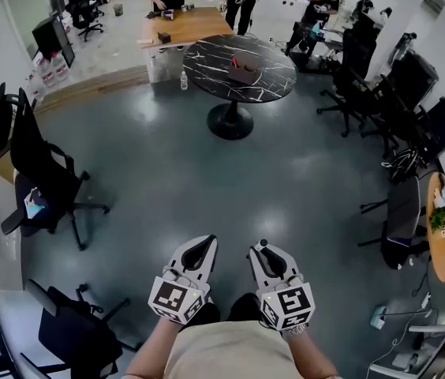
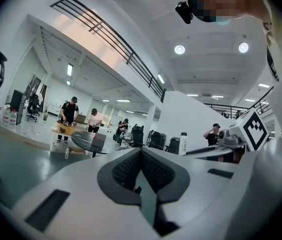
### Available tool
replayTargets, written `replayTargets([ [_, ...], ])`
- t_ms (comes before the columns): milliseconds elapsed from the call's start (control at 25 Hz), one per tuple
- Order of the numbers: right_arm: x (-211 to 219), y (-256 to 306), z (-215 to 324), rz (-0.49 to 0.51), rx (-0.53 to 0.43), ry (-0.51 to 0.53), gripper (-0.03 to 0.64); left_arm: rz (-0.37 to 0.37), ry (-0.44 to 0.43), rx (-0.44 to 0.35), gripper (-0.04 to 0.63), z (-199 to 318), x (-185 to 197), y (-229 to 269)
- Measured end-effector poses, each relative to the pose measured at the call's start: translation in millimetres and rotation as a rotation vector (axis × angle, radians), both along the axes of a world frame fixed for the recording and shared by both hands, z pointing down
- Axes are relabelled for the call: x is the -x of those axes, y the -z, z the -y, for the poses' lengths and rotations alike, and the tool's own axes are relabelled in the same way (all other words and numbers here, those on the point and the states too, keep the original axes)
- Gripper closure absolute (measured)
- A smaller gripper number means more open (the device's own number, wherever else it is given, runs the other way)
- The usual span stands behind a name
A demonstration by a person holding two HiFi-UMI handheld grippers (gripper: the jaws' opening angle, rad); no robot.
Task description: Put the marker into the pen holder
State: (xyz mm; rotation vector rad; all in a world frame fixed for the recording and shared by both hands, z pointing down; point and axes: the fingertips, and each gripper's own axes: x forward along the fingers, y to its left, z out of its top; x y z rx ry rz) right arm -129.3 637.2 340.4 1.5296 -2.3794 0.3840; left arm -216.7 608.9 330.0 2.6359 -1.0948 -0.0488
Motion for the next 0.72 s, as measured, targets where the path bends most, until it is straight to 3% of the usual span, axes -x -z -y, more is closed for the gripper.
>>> replayTargets([
  [400, -17, 1, 55, 0.012, -0.017, -0.017, 0.543, 0.018, -0.038, -0.004, 0.588, 48, -21, 1],
  [720, -61, 0, 155, 0.049, -0.036, 0.030, 0.543, 0.061, 0.004, 0.000, 0.588, 137, -66, 1],
])
